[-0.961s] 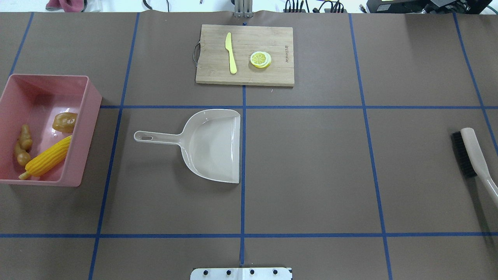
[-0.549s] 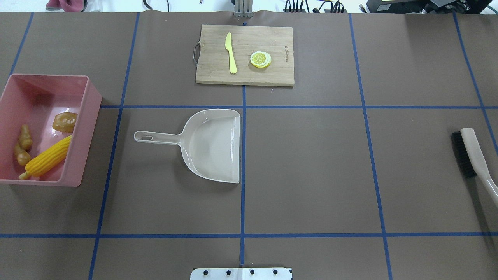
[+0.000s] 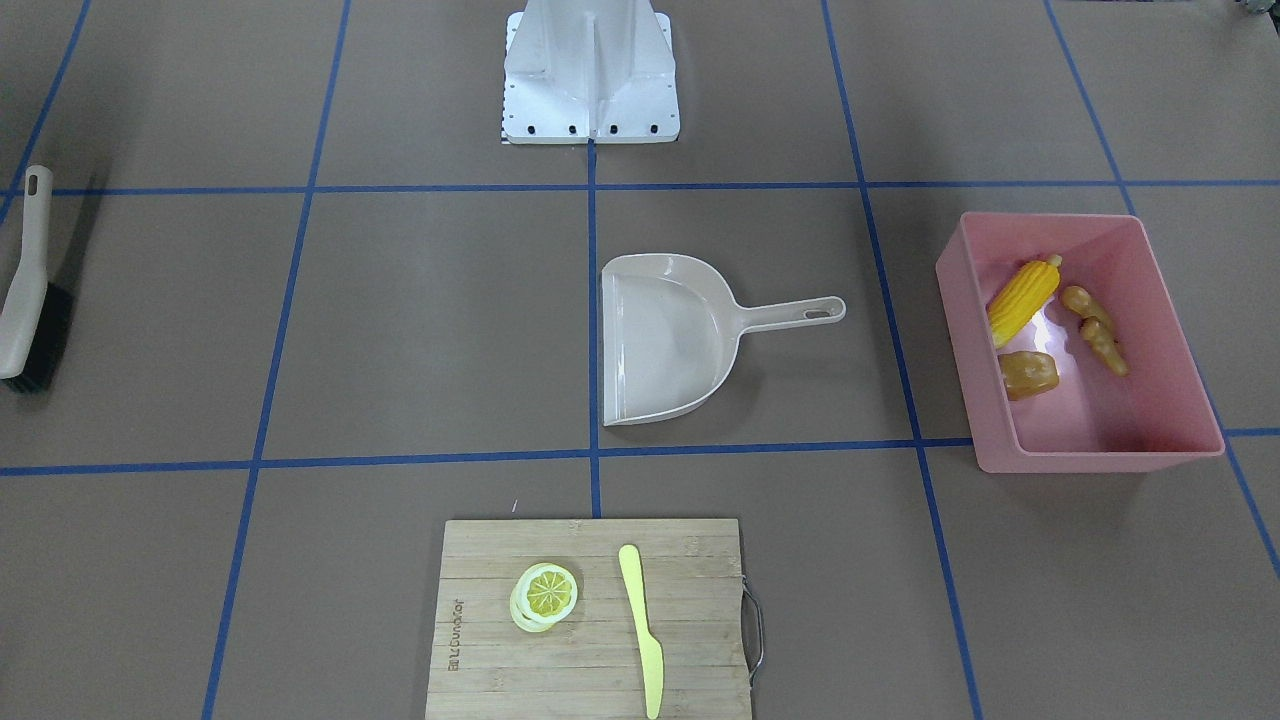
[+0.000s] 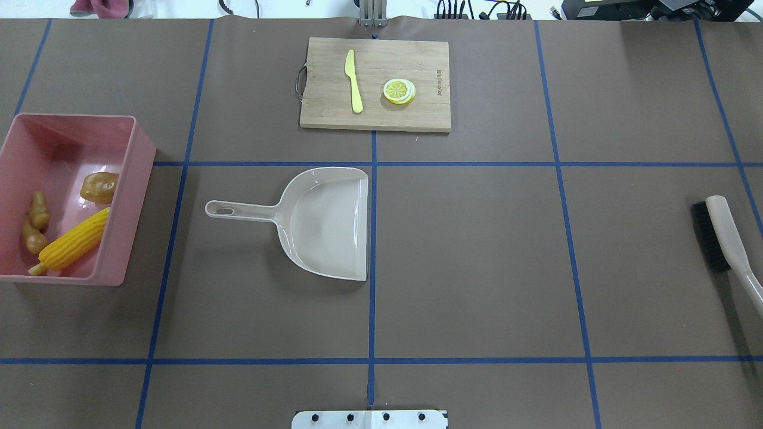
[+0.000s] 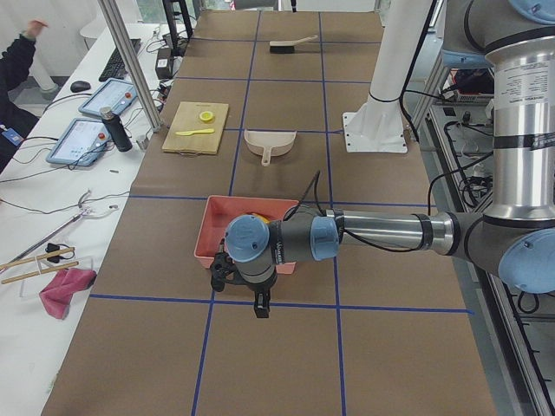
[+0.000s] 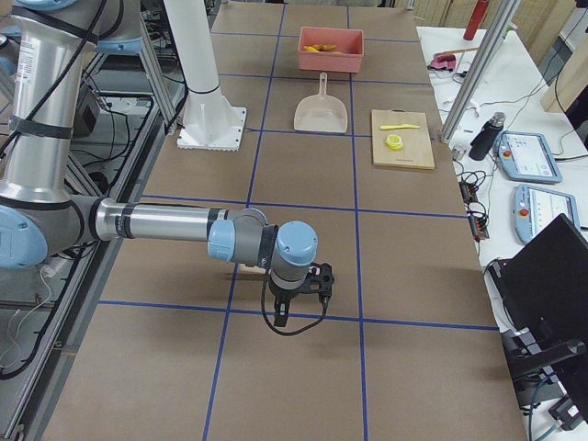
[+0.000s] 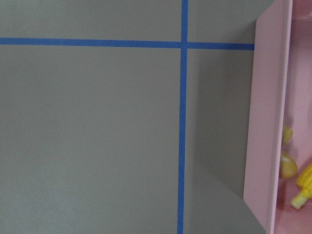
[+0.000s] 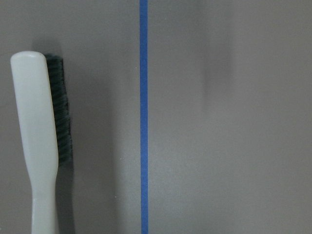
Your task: Sweep and dump trash into bin
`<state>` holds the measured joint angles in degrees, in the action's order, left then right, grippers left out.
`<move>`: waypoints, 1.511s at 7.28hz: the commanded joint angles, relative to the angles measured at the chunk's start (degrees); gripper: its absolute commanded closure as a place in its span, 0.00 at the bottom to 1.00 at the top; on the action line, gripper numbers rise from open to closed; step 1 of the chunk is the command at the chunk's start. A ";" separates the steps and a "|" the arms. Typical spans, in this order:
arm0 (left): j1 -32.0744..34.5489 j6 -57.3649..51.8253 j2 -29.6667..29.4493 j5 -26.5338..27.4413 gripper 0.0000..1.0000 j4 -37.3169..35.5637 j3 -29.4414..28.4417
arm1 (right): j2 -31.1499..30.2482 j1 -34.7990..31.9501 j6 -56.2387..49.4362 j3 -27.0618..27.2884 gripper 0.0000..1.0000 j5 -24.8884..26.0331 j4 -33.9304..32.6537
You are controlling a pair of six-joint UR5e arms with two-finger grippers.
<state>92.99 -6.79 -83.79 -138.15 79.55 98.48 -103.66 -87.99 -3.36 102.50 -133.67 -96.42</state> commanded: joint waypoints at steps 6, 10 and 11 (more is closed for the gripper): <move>0.00 -0.16 0.20 -0.10 0.01 0.08 -0.22 | -0.49 -1.75 -0.60 3.75 0.00 7.44 -0.08; 0.00 -0.24 0.20 -0.10 0.01 -0.01 -0.04 | -0.31 -1.83 -0.07 5.61 0.00 11.06 -0.17; 0.00 -0.24 0.20 -0.01 0.01 -0.01 -0.22 | -1.02 -1.92 -0.07 5.69 0.00 12.45 -0.09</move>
<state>92.98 -7.00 -83.62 -138.21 79.54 98.42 -103.97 -89.85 -3.46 108.06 -122.49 -96.53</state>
